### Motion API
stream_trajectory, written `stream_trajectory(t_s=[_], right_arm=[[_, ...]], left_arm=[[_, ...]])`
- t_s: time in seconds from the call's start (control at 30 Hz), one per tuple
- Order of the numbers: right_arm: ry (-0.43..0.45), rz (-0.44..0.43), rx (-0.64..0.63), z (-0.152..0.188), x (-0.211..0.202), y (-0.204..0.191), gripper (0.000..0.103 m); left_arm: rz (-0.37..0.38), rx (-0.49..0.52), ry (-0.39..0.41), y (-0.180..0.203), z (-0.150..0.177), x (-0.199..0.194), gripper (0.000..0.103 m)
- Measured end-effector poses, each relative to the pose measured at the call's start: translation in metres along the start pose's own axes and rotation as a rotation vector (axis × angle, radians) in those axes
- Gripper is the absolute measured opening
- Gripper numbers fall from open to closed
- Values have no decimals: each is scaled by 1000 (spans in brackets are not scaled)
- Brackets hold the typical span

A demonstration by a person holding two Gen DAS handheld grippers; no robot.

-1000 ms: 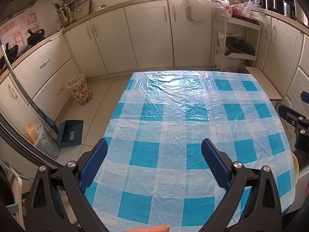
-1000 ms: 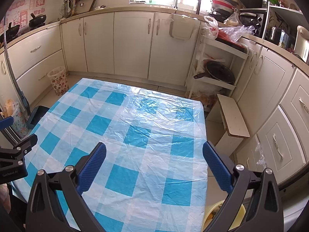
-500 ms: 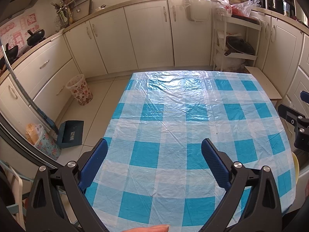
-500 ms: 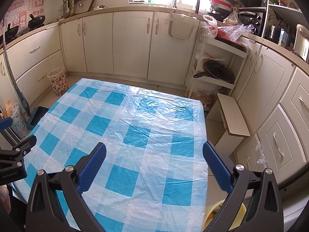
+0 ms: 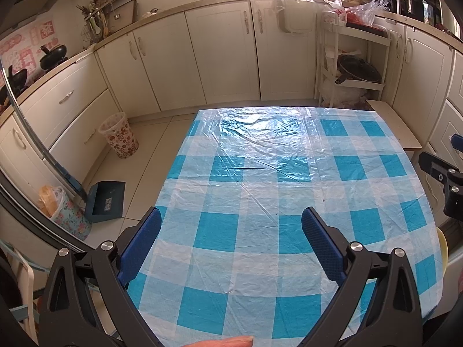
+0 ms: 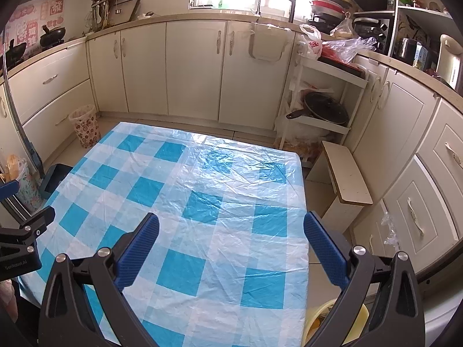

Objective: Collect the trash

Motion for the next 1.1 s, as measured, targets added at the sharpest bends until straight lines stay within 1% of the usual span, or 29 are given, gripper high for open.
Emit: stream_trajectory(t_s=[0.47, 0.63, 0.83, 0.93, 1.1], right_arm=[[29, 16, 12, -3, -9, 4, 96], [48, 28, 26, -4, -21, 8, 96], [89, 64, 55, 6, -53, 17, 96], [109, 83, 77, 21, -76, 21, 96], [159, 141, 101, 40, -122, 28, 96]], left_arm=[[6, 8, 9, 3, -2, -2, 94], [27, 5, 23, 6, -5, -9, 94], [56, 35, 75, 18, -9, -41, 94], [76, 41, 99, 22, -8, -62, 94], [107, 58, 129, 27, 3, -100, 94]])
Point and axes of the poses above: each gripper's, at about its wrist camera, not at the fingertips, and x roughly the way its jaws point, y to its right, z to its underside, the point moved 5 cm from there along x, roughly the way its jaws point, and after that the axes turned 11 degrees about -z, right-handed, at the moved point
